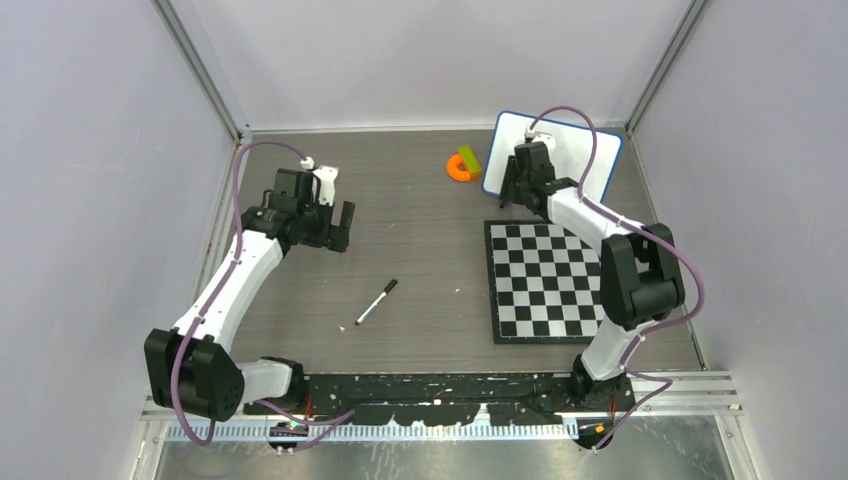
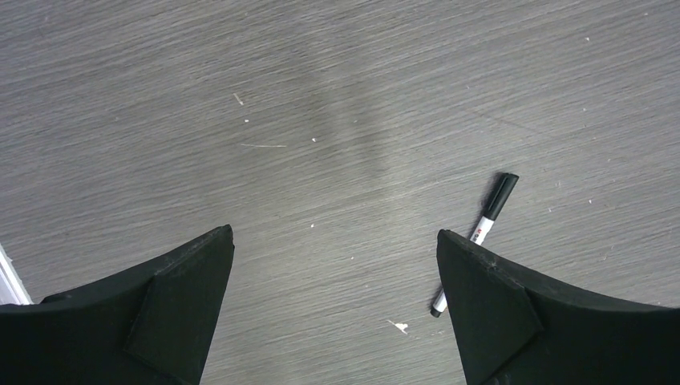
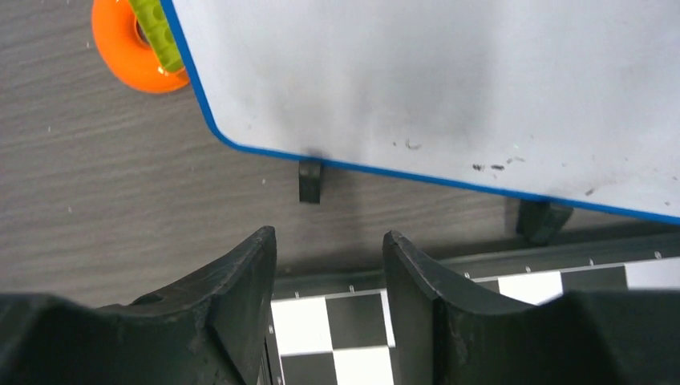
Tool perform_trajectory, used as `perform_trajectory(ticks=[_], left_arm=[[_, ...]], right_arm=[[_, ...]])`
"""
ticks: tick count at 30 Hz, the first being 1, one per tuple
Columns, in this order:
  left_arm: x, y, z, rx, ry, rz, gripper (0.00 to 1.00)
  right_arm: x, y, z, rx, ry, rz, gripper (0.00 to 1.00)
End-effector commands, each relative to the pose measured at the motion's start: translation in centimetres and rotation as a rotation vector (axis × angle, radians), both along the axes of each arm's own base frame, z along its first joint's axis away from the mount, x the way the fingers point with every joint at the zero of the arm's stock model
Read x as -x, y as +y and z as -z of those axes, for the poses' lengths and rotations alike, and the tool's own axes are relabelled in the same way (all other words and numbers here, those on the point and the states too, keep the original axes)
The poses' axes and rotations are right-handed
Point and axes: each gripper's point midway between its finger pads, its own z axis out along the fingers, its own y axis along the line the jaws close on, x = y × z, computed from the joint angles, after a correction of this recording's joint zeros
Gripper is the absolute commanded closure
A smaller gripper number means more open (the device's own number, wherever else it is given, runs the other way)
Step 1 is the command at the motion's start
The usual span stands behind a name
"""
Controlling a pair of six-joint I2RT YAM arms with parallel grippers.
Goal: Write a sentence on the whiteboard
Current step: Move the whiteboard stand to the center of the board.
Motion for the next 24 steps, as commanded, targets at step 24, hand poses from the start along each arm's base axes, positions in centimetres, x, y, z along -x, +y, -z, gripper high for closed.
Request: perform_trajectory(ticks=[24], left_arm=[[-1.2, -0.9, -2.3, 0.071, -0.096, -0.027, 0.00]], right_arm=[[-5.7, 2.1, 4.3, 0.015, -0.021, 0.059, 0.60]])
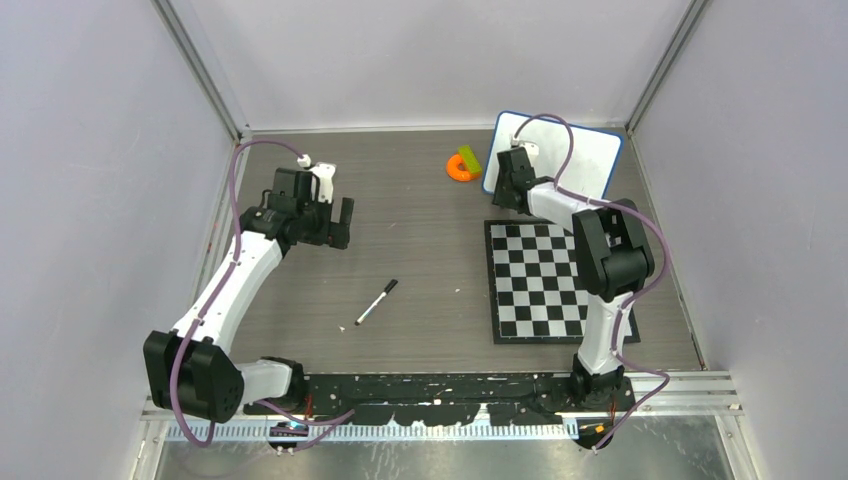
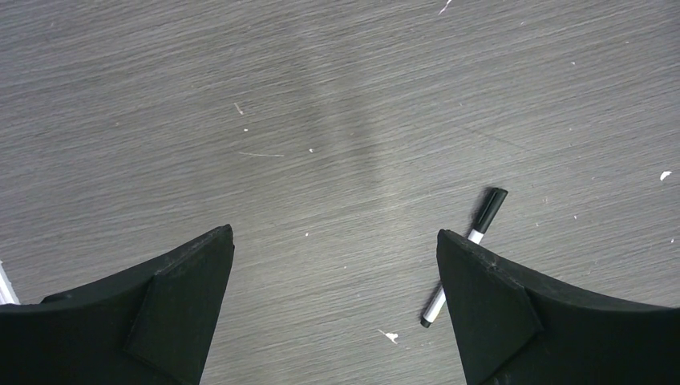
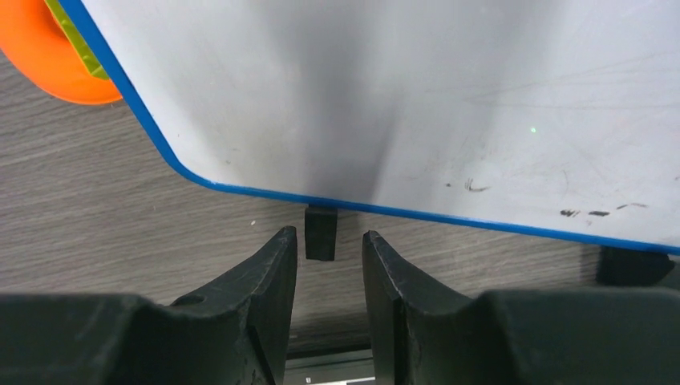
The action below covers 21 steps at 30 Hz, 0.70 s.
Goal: Write a sentence on the whiteboard
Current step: Move the whiteboard stand to the center of the board.
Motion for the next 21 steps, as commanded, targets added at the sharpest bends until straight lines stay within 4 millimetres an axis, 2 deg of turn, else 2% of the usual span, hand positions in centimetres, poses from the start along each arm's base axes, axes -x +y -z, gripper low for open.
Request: perform_trajectory(ticks=[1, 7, 13, 21], left_arm=[[-0.7, -0.7, -1.8, 0.042, -0.072, 0.011, 0.00], [-0.9, -0.6, -2.1, 0.027, -0.084, 0.017, 0.00], [-0.9, -0.4, -2.1, 0.022, -0.094, 0.015, 0.00], [-0.9, -0.2, -2.0, 0.010, -0.095, 0.009, 0.00]], right_arm=[[-2.9, 0.4, -2.3, -0.002, -0.109, 0.023, 0.59], [-3.7, 0.5, -1.7, 0.014, -0.100, 0.014, 0.63], [-3.8, 0.6, -1.3, 0.028, -0.089, -0.004, 0.71], [-3.6, 0.6, -1.1, 0.052, -0.066, -0.033, 0.99]])
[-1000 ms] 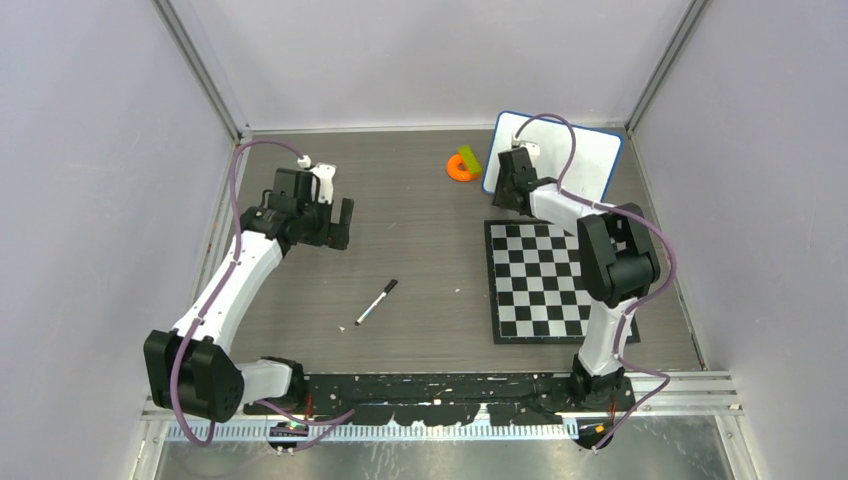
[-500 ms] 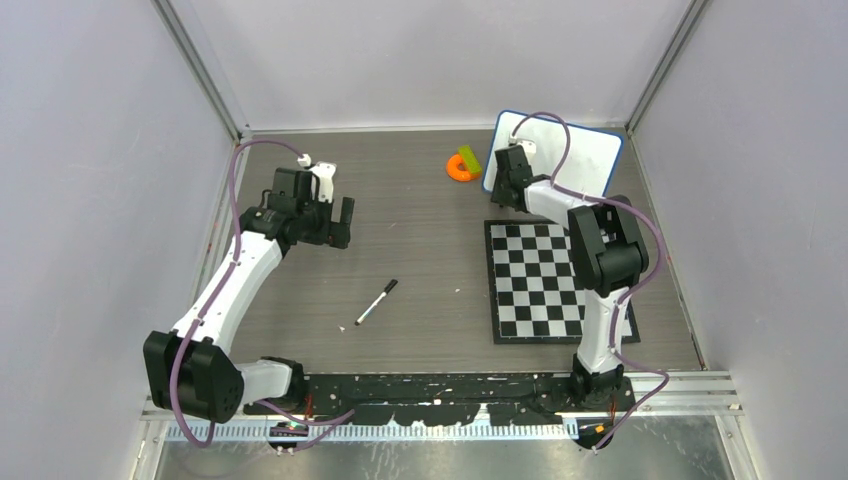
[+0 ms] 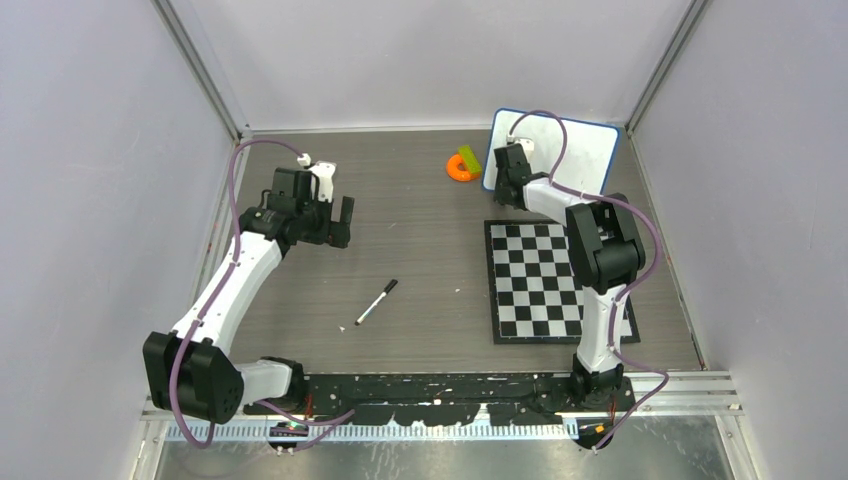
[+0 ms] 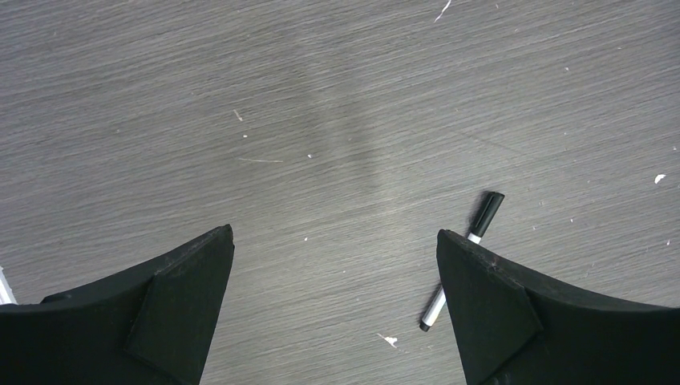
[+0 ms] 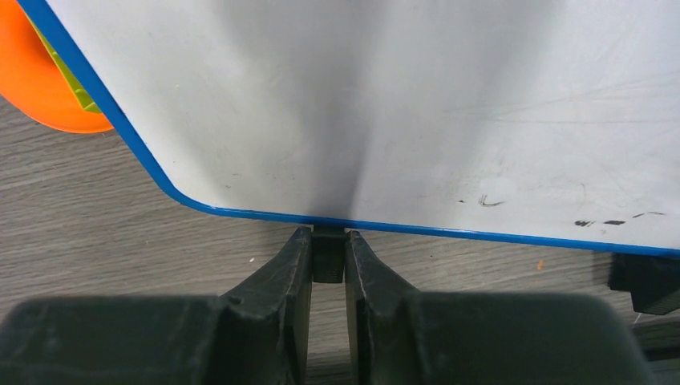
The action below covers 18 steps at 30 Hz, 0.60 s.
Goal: Write a sentence on the whiteboard
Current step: Move the whiteboard stand to the center of the board.
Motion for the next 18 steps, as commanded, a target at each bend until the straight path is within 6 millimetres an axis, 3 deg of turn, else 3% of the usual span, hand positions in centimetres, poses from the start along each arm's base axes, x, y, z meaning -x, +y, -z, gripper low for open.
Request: perform_trajectory(ticks=[1, 5, 18], left_arm=[[-0.7, 0.0, -1.7, -0.001, -0.079, 0.001, 0.00], [-0.7, 0.1, -1.6, -0.003, -0.074, 0.001, 0.00], [-0.9, 0.1, -2.0, 0.018, -0.026, 0.012, 0.00]], right_arm=[[-1.4, 0.5, -1.8, 0.004, -0.053, -0.021, 1.00], [-0.3, 1.9, -2.1, -0.009, -0.041, -0.091, 1.00], [4.7, 10.2, -3.2, 0.003, -0.058, -0.367, 1.00]])
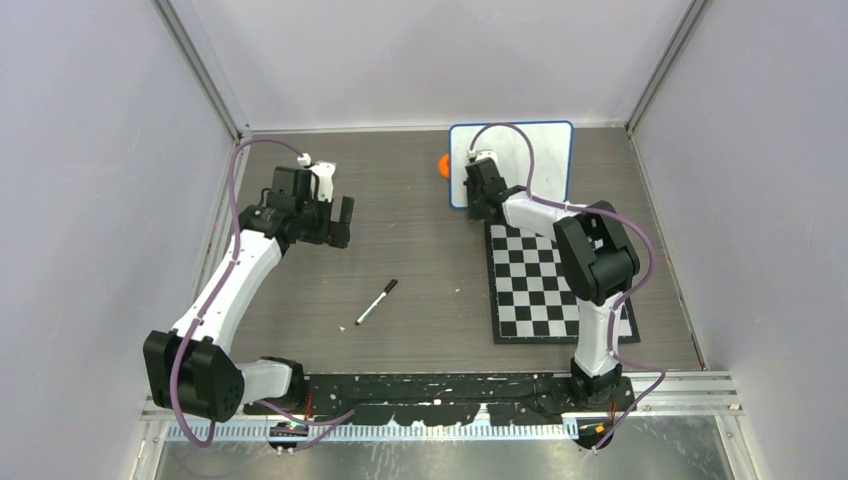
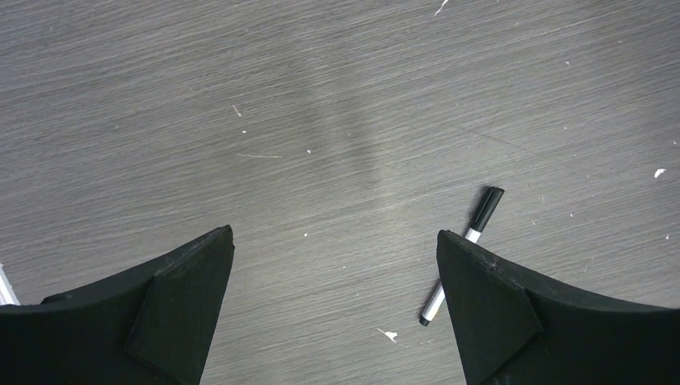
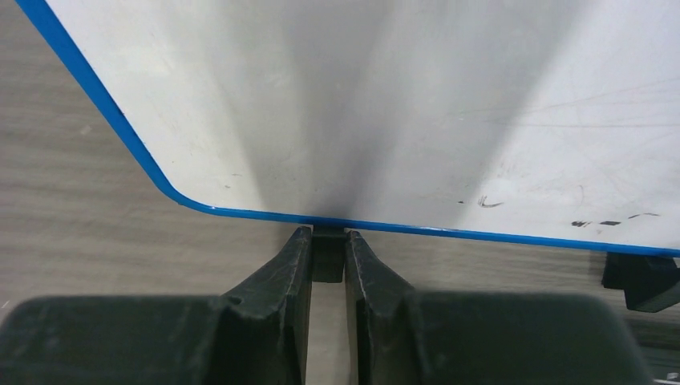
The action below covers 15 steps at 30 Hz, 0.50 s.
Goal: Write a sentence on the whiteboard
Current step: Move the whiteboard stand to the center of the board.
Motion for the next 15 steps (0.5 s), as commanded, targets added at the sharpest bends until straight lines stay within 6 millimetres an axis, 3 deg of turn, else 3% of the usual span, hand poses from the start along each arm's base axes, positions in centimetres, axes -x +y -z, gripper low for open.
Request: perform_trajectory(ticks=[1, 8, 15], left_arm=[[-1.2, 0.3, -2.4, 0.037, -0.036, 0.003, 0.00], [-2.3, 2.2, -4.1, 0.192, -0.044, -0.069, 0.00], [-1.6, 1.9, -4.1, 0.206, -0.062, -0.014, 0.00]], right_arm=[[1.4, 4.1, -3.4, -0.035, -0.069, -0.129, 1.00], [3.7, 8.6, -3.4, -0.008, -0.083, -0.235, 1.00], [5.0, 9.4, -2.7, 0.026, -0.084, -0.209, 1.00]])
